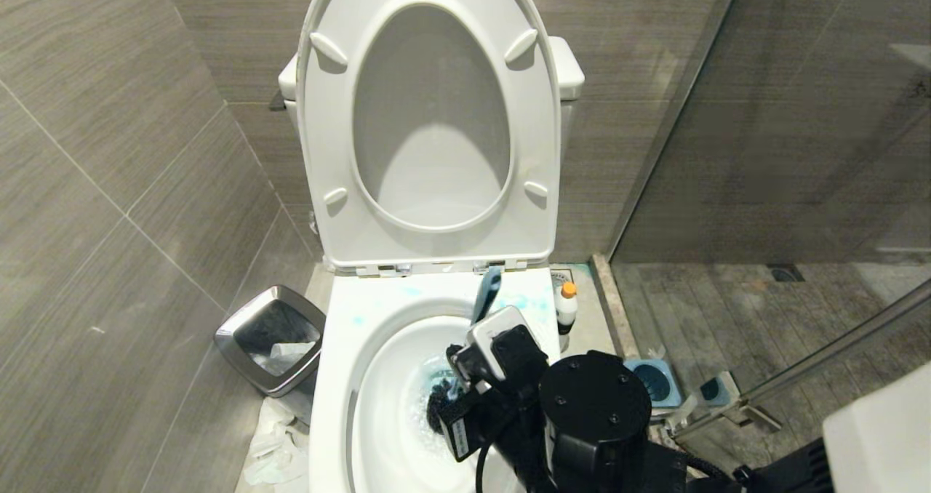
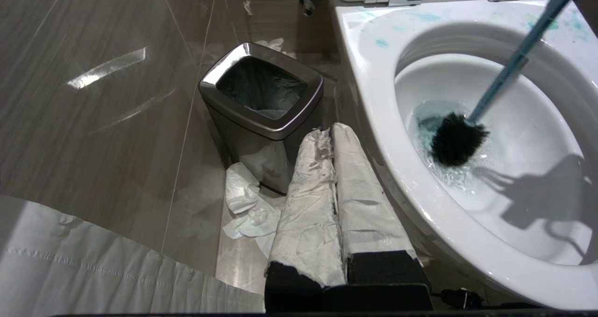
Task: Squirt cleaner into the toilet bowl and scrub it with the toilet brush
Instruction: Scrub the toilet bowl
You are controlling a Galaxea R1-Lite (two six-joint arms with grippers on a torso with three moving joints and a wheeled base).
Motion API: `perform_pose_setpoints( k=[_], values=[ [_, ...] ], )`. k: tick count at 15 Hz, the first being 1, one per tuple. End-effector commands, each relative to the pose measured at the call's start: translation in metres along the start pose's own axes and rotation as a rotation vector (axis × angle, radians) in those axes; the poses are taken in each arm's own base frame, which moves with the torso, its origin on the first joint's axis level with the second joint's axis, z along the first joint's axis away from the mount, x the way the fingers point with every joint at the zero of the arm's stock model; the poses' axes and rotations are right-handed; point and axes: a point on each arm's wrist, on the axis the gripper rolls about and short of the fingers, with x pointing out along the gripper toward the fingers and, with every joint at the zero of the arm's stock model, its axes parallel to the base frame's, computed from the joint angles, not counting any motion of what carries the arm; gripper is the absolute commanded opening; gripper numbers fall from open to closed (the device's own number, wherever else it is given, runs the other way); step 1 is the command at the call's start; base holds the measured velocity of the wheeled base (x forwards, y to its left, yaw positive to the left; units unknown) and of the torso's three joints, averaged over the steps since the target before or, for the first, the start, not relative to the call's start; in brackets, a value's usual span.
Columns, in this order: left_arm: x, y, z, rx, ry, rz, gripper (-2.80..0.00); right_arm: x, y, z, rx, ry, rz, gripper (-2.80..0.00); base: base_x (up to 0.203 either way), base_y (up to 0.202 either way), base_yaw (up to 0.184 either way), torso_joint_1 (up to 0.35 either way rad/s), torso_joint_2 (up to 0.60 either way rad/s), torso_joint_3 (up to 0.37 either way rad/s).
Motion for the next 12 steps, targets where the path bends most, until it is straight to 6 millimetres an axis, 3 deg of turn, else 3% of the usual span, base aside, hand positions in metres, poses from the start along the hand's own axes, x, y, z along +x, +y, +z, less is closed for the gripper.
perform_pose_setpoints(
  k=[1, 4, 7, 12],
  values=[
    [0.0, 0.0, 0.0, 0.0, 0.002, 0.0, -2.8, -0.003, -0.002, 0.008, 0.011, -0.026, -0.004, -2.8, 0.0, 0.0, 0.0, 0.0, 0.0, 0.0],
    [0.0, 0.0, 0.0, 0.0, 0.002, 0.0, -2.8, -0.001, -0.006, 0.007, 0.011, -0.02, -0.015, -2.8, 0.0, 0.0, 0.0, 0.0, 0.0, 0.0],
    [0.0, 0.0, 0.0, 0.0, 0.002, 0.0, -2.8, 0.008, -0.026, -0.012, -0.015, 0.057, -0.059, -2.8, 0.0, 0.0, 0.0, 0.0, 0.0, 0.0],
    [0.0, 0.0, 0.0, 0.0, 0.002, 0.0, -2.8, 0.013, -0.04, 0.004, 0.011, 0.014, -0.028, -2.8, 0.0, 0.0, 0.0, 0.0, 0.0, 0.0]
  ],
)
